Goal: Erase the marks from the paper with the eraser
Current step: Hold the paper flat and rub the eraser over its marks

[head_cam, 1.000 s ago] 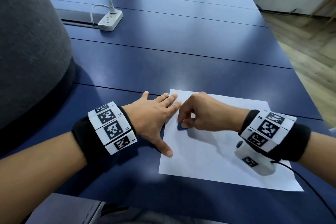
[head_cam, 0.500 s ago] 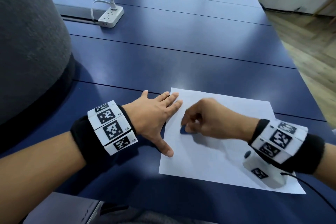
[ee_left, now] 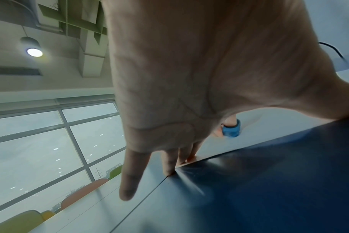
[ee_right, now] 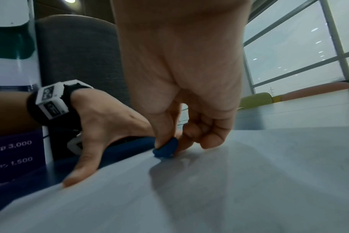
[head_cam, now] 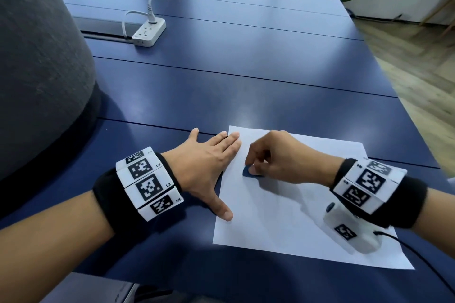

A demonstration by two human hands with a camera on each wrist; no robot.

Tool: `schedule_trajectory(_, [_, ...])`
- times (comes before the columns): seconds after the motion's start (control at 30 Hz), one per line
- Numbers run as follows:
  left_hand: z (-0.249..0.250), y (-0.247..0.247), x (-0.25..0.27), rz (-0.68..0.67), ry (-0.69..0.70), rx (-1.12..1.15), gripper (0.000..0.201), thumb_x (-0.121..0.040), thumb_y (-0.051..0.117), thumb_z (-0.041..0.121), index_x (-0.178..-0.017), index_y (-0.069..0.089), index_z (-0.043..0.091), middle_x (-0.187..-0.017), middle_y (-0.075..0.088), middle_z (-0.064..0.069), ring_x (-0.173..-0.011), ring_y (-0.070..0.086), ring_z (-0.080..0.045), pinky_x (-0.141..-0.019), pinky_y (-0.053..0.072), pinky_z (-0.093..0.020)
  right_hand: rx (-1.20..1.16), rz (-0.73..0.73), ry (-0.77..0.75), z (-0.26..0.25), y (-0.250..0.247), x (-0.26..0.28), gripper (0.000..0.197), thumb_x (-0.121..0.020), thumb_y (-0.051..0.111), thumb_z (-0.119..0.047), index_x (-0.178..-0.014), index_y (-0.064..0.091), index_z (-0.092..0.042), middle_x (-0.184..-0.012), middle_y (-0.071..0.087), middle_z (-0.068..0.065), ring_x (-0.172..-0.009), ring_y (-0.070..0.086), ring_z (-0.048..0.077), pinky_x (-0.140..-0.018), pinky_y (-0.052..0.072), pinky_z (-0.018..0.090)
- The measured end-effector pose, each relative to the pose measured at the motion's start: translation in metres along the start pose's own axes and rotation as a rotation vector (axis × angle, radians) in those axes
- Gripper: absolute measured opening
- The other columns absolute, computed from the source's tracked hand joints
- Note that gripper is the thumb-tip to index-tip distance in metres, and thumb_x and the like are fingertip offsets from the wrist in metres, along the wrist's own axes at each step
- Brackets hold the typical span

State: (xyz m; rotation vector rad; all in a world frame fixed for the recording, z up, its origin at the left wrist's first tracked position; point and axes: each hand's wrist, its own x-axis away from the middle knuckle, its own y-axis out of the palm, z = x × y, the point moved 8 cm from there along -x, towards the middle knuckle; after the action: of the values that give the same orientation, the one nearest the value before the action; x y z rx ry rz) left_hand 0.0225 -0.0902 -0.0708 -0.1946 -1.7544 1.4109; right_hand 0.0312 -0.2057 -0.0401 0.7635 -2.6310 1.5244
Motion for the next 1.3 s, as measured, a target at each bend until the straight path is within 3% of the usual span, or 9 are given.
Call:
schedule_trajectory(0.1, [0.000, 0.000, 0.000, 0.001, 0.003, -0.018, 0.146, -0.053, 0.055, 0.093, -0.152, -0.019, 0.015, -0.160, -0.024, 0.004, -0.146, -0.020, -0.011, -0.114, 0.001, -0.065, 0.052, 0.061, 0.019, 0.005, -0.017, -0.017, 0.006, -0.078, 0.074, -0.020, -0.084, 0.074, -0.018, -0.059, 0.057, -0.012, -0.050, 0.052, -0.006, -0.048, 0.035, 0.005])
schedule_trajectory(0.2, [0.000, 0.000, 0.001, 0.002, 0.005, -0.025, 0.146, -0.053, 0.052, 0.094, -0.151, -0.022, 0.016, -0.159, -0.026, 0.005, -0.145, -0.022, -0.010, -0.115, 0.001, -0.064, -0.015, 0.152, 0.081, 0.019, -0.034, -0.034, 0.005, -0.078, 0.073, -0.020, -0.081, 0.073, -0.016, -0.065, 0.065, -0.003, -0.052, 0.053, 0.000, -0.044, 0.034, 0.003])
schedule_trajectory(0.4, [-0.003, 0.002, -0.001, 0.035, 0.020, 0.031, 0.147, -0.050, 0.053, 0.095, -0.150, -0.025, 0.021, -0.159, -0.024, 0.009, -0.144, -0.024, -0.006, -0.116, -0.007, -0.060, -0.029, 0.060, -0.003, -0.001, -0.006, -0.019, 0.005, -0.078, 0.072, -0.017, -0.083, 0.074, -0.018, -0.056, 0.055, -0.013, -0.048, 0.051, -0.007, -0.049, 0.037, 0.006])
schedule_trajectory(0.6, [-0.005, 0.001, 0.001, 0.045, -0.013, 0.030, 0.150, -0.049, 0.053, 0.095, -0.147, -0.030, 0.019, -0.160, -0.020, 0.012, -0.145, -0.026, -0.019, -0.110, -0.019, -0.062, -0.076, 0.185, 0.073, 0.018, -0.029, -0.037, 0.005, -0.080, 0.072, -0.019, -0.080, 0.072, -0.014, -0.065, 0.070, 0.000, -0.047, 0.053, -0.007, -0.048, 0.036, 0.003])
schedule_trajectory(0.67, [-0.006, 0.001, 0.001, 0.044, -0.020, 0.066, 0.151, -0.047, 0.055, 0.095, -0.146, -0.032, 0.021, -0.160, -0.016, 0.014, -0.145, -0.026, -0.019, -0.108, -0.021, -0.065, -0.069, 0.136, 0.050, 0.008, -0.015, -0.029, 0.006, -0.080, 0.072, -0.018, -0.083, 0.072, -0.013, -0.060, 0.065, -0.005, -0.046, 0.052, -0.007, -0.048, 0.036, 0.004])
schedule_trajectory(0.77, [-0.007, 0.001, 0.001, 0.035, -0.023, 0.114, 0.152, -0.045, 0.058, 0.093, -0.145, -0.034, 0.024, -0.160, -0.015, 0.017, -0.145, -0.027, -0.018, -0.105, -0.021, -0.068, -0.021, 0.047, -0.009, -0.007, -0.001, -0.021, 0.007, -0.079, 0.073, -0.019, -0.084, 0.073, -0.015, -0.058, 0.055, -0.011, -0.048, 0.051, -0.009, -0.048, 0.037, 0.005])
schedule_trajectory(0.97, [-0.008, 0.003, 0.001, 0.010, -0.030, 0.073, 0.151, -0.046, 0.054, 0.095, -0.146, -0.032, 0.023, -0.158, -0.022, 0.017, -0.145, -0.027, -0.018, -0.105, -0.018, -0.071, -0.090, 0.172, 0.079, 0.019, -0.027, -0.032, 0.009, -0.081, 0.071, -0.019, -0.085, 0.071, -0.010, -0.058, 0.063, -0.007, -0.046, 0.052, -0.007, -0.047, 0.035, 0.004])
schedule_trajectory(1.13, [-0.008, 0.005, 0.000, 0.012, -0.025, 0.059, 0.150, -0.045, 0.053, 0.096, -0.147, -0.031, 0.024, -0.158, -0.023, 0.017, -0.145, -0.025, -0.019, -0.107, -0.017, -0.069, -0.023, 0.021, -0.022, -0.005, 0.000, -0.012, 0.007, -0.080, 0.072, -0.019, -0.086, 0.072, -0.015, -0.061, 0.057, -0.010, -0.049, 0.050, -0.006, -0.050, 0.037, 0.006])
schedule_trajectory(1.3, [-0.007, 0.005, -0.001, 0.000, -0.028, 0.009, 0.147, -0.047, 0.049, 0.097, -0.148, -0.029, 0.026, -0.156, -0.029, 0.016, -0.145, -0.025, -0.021, -0.107, -0.015, -0.070, -0.035, 0.152, 0.062, 0.020, -0.027, -0.018, 0.010, -0.082, 0.071, -0.020, -0.088, 0.071, -0.012, -0.064, 0.063, -0.006, -0.050, 0.052, -0.008, -0.050, 0.036, 0.004])
